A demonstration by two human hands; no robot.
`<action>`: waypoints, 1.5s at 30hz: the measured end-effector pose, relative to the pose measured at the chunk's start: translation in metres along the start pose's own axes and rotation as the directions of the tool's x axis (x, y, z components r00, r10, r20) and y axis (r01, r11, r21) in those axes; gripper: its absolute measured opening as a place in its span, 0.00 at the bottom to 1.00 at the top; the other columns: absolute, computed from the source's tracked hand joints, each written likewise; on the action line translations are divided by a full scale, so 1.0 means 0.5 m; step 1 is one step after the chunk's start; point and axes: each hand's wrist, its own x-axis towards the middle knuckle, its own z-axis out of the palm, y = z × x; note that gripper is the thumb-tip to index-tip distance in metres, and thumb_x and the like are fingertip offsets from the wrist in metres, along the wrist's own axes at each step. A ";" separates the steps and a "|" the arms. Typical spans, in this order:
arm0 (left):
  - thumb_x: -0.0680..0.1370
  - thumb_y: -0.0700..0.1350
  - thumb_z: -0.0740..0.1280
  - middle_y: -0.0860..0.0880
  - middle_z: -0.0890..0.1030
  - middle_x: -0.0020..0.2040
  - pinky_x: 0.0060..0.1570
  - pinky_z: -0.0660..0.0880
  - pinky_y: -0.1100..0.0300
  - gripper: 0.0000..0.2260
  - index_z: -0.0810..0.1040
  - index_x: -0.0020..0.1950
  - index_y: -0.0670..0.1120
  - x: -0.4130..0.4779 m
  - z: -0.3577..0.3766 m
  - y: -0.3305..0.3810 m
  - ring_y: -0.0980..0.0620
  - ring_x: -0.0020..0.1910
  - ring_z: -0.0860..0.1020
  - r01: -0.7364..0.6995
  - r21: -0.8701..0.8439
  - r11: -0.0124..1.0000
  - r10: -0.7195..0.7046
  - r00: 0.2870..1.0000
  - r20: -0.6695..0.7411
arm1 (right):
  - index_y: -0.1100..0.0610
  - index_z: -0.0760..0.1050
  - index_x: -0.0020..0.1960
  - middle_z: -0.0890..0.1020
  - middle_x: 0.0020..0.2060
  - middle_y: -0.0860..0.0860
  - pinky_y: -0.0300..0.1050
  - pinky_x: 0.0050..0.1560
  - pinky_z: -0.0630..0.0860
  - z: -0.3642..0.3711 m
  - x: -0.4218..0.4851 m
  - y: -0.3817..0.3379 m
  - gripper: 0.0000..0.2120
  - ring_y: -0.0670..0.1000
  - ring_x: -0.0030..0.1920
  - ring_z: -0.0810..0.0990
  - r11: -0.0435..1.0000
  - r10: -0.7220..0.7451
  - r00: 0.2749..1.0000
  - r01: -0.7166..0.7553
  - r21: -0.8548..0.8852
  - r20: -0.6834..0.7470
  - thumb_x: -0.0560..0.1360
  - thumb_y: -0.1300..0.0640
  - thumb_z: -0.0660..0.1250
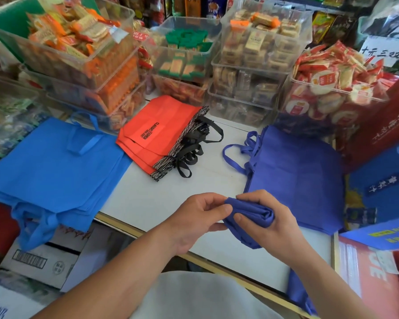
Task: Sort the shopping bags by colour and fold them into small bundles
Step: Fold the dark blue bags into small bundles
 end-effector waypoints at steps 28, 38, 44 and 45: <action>0.81 0.43 0.71 0.43 0.83 0.45 0.52 0.83 0.53 0.09 0.81 0.53 0.37 0.038 0.014 0.032 0.49 0.43 0.83 0.154 -0.004 0.988 -0.153 0.981 -0.121 | 0.45 0.81 0.60 0.83 0.52 0.39 0.45 0.47 0.82 0.017 0.012 0.047 0.16 0.47 0.51 0.83 0.936 -0.188 0.982 0.174 -0.305 -0.017 0.75 0.59 0.76; 0.81 0.38 0.67 0.42 0.84 0.45 0.48 0.84 0.54 0.03 0.80 0.49 0.40 0.042 0.003 0.017 0.50 0.40 0.83 0.115 0.227 0.967 -0.074 0.980 -0.184 | 0.47 0.78 0.54 0.82 0.46 0.41 0.44 0.41 0.80 0.023 0.024 0.044 0.14 0.48 0.46 0.83 0.935 -0.188 0.982 0.187 -0.302 0.027 0.72 0.55 0.79; 0.80 0.42 0.67 0.53 0.80 0.40 0.45 0.80 0.50 0.03 0.78 0.47 0.48 0.039 0.012 0.002 0.53 0.39 0.78 -0.071 0.656 0.751 0.261 0.945 -0.198 | 0.53 0.80 0.53 0.79 0.45 0.43 0.42 0.40 0.77 0.033 0.037 0.060 0.13 0.47 0.43 0.78 0.828 -0.357 0.933 0.340 -0.447 0.049 0.70 0.62 0.74; 0.80 0.42 0.66 0.53 0.80 0.41 0.45 0.80 0.50 0.03 0.78 0.47 0.48 0.037 0.015 0.000 0.52 0.40 0.78 -0.089 0.677 0.731 0.294 0.936 -0.194 | 0.53 0.80 0.53 0.79 0.45 0.43 0.41 0.40 0.77 0.033 0.039 0.061 0.14 0.47 0.43 0.78 0.827 -0.358 0.932 0.344 -0.444 0.055 0.69 0.64 0.75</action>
